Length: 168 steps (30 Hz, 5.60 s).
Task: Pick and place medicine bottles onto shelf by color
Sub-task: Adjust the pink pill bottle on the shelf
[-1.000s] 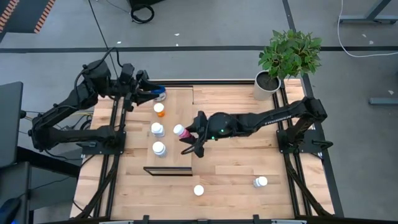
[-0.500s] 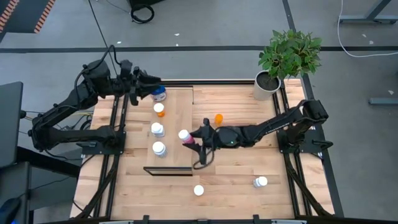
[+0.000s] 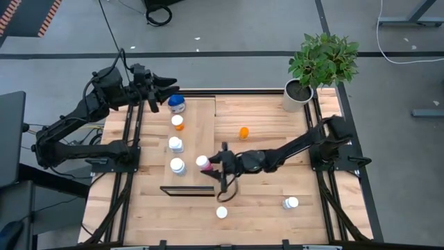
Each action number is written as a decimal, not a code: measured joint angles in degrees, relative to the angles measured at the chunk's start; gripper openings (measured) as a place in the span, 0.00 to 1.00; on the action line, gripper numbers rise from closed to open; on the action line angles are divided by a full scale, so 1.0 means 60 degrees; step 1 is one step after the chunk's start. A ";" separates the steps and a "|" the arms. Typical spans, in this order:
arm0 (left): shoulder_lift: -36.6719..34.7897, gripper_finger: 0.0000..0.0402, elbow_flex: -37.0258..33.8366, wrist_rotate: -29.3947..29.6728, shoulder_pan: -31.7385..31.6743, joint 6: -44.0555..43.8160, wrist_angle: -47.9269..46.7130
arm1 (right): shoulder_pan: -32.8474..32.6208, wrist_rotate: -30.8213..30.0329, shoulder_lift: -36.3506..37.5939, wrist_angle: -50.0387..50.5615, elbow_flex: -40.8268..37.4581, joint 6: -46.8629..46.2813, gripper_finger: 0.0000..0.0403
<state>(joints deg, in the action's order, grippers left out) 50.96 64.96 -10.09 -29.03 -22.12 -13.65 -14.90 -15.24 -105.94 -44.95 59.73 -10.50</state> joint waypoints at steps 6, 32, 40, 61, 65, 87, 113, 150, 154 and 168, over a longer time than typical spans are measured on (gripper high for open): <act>-0.0015 0.58 -0.0002 -0.0007 0.0011 -0.0207 0.0015 | 0.0042 -0.0157 -0.0797 -0.0235 0.0875 0.0177 0.46; -0.0015 0.58 0.0002 -0.0007 0.0009 0.0042 -0.0084 | 0.0109 -0.0306 -0.0969 0.1184 0.0993 0.0094 0.50; -0.0015 0.58 -0.0001 -0.0007 0.0009 0.0039 -0.0113 | 0.0109 -0.0313 -0.1012 0.1705 0.0993 -0.0005 0.53; -0.0015 0.58 -0.0001 -0.0720 0.0447 -0.0339 -0.0131 | 0.0132 -0.0686 0.0023 0.1569 0.0998 -0.0873 0.47; -0.0015 0.58 0.0001 -0.1348 0.0601 -0.0740 -0.0033 | 0.0080 -0.1274 0.1206 0.2628 0.1011 -0.0854 0.47; 0.1863 0.49 0.0002 -0.2794 0.3385 -0.1218 0.0301 | 0.0127 -0.3464 0.2953 0.2634 0.1004 -0.0715 0.46; 0.2656 0.38 -0.0026 -0.1975 0.3186 -0.1029 0.1729 | 0.0146 -0.2956 0.3011 0.2433 0.1048 -0.0933 0.46; 0.2743 0.34 -0.0005 -0.1883 0.3375 -0.1147 0.1844 | 0.0334 -0.1357 0.2949 0.3890 0.0997 -0.1167 0.46; 0.2849 0.34 -0.0002 -0.1888 0.3375 -0.1200 0.1794 | 0.0361 -0.1341 0.2949 0.4069 0.0989 -0.1173 0.46; 0.2180 0.34 0.0064 -0.2965 0.2868 -0.1220 0.1196 | 0.0172 -0.1102 0.2875 0.5024 0.0947 -0.0718 0.46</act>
<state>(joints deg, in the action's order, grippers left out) 64.04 65.34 -27.88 -11.82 -29.44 -6.48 -13.86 -21.86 -88.69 -14.81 65.42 -14.81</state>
